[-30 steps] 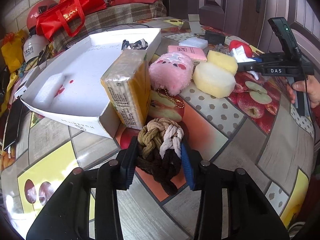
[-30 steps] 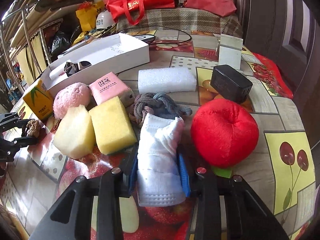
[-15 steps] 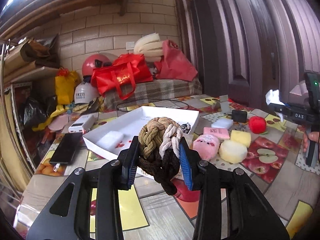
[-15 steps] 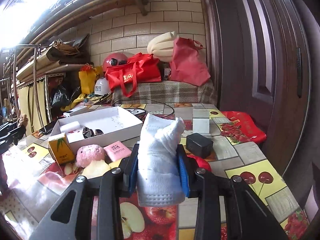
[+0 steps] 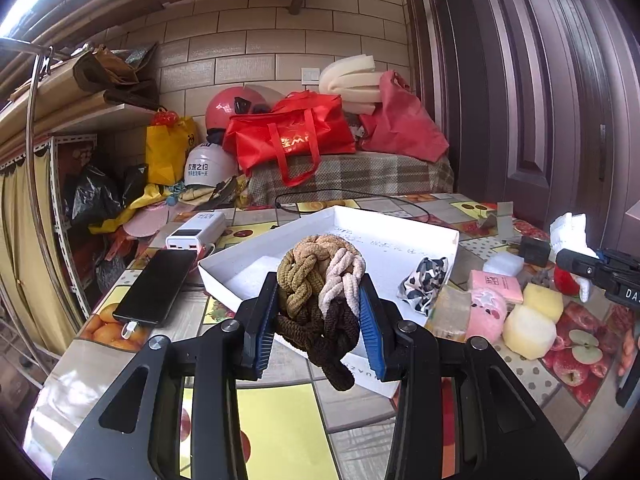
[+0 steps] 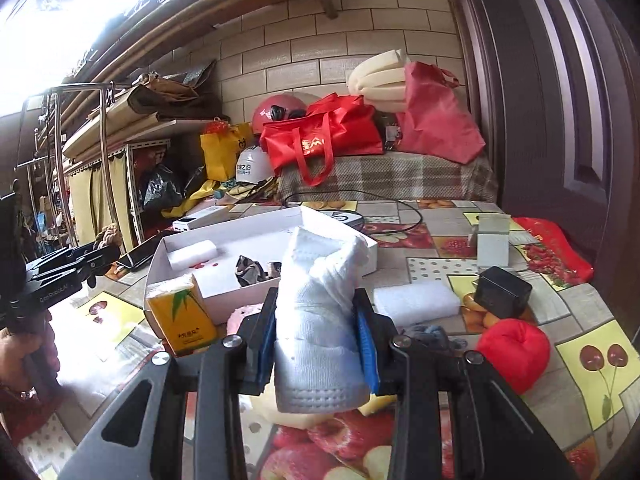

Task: Organize soft objects
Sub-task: 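Carry the rope knot with the left tool into the tray while the right tool releases the sock there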

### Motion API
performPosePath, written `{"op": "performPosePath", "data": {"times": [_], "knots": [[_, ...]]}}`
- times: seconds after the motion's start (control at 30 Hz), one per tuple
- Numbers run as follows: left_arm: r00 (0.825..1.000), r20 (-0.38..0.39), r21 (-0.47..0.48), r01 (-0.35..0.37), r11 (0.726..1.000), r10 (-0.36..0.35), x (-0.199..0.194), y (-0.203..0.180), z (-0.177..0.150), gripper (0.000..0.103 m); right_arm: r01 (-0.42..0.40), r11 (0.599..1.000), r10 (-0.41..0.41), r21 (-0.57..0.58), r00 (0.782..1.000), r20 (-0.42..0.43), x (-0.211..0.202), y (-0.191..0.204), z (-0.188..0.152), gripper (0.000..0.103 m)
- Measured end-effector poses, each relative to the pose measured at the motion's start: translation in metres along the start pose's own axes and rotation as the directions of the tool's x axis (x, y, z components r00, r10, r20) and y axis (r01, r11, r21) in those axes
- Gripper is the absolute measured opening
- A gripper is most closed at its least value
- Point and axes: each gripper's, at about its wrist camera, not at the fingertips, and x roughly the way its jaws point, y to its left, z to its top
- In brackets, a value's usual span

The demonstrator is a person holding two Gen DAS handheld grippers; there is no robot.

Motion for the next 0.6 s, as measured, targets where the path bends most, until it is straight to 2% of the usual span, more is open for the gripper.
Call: {"op": "performPosePath", "data": {"times": [0.27,0.6], "knots": [[0.999,0.000,-0.015,-0.044,0.999,0.044,0.024,0.009,0.008,0.037,-0.026,0.999,0.026,-0.023,1.000,0.008,0.030,0.034,0.009,0.034],[0.996,-0.050,-0.034,-0.074,0.997,0.072,0.068,0.015,0.019,0.037,-0.048,0.995,0.049,0.089,0.999,-0.005,0.088,0.051,0.026,0.034]]}}
